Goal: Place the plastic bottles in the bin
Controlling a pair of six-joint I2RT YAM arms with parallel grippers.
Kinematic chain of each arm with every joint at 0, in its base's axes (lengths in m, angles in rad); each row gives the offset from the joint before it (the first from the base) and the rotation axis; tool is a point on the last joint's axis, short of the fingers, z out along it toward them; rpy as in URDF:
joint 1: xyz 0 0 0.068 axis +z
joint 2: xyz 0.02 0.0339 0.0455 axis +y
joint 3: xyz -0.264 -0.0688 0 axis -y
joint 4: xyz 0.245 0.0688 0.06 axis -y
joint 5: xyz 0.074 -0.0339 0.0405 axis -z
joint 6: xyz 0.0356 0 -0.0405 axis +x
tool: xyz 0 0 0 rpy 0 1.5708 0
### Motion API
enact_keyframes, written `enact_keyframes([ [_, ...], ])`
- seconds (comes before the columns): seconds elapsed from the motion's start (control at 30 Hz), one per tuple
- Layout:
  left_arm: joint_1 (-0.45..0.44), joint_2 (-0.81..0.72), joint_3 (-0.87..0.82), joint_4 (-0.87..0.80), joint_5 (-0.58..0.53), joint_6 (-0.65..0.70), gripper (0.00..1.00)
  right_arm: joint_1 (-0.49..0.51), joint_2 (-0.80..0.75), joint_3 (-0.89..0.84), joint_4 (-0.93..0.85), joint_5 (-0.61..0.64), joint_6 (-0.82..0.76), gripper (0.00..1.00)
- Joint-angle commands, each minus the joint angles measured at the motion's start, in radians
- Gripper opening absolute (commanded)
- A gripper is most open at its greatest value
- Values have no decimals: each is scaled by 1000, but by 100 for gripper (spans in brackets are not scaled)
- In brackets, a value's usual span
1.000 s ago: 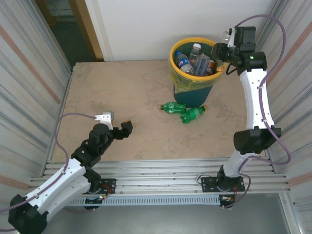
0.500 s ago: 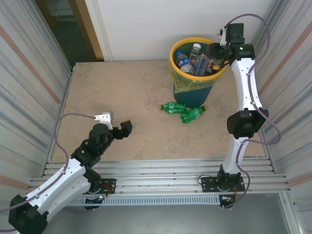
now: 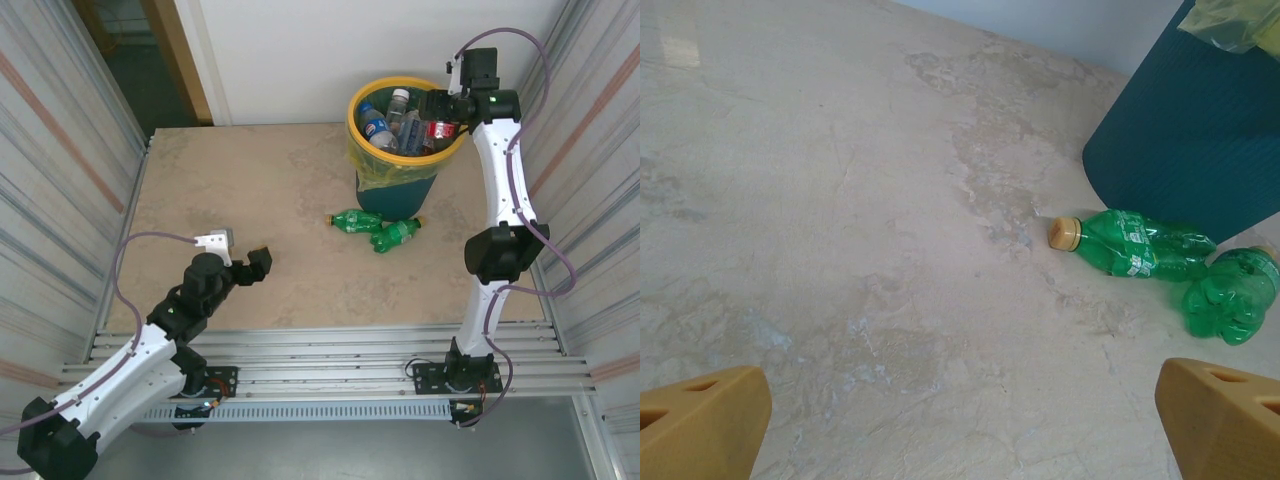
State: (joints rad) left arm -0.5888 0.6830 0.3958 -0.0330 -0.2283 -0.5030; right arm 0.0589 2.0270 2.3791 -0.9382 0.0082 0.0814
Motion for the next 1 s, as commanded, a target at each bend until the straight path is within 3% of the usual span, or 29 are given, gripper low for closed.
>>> enact_keyframes([
  [0.0,5,-1,5,6,-2,-19,99,7,-22,38,31,15,-16,65],
  [0.27,5,-1,0,6,-4,-22,99,20,0,39,36,4,-14,44],
  [0.4,6,-1,-2,6,-2,-23,99,22,31,37,26,9,-23,39],
  [0.67,5,4,-6,13,3,-28,99,24,71,38,0,73,-49,37],
  [0.97,5,12,-2,24,17,-28,99,44,-1,37,-32,107,-61,42],
])
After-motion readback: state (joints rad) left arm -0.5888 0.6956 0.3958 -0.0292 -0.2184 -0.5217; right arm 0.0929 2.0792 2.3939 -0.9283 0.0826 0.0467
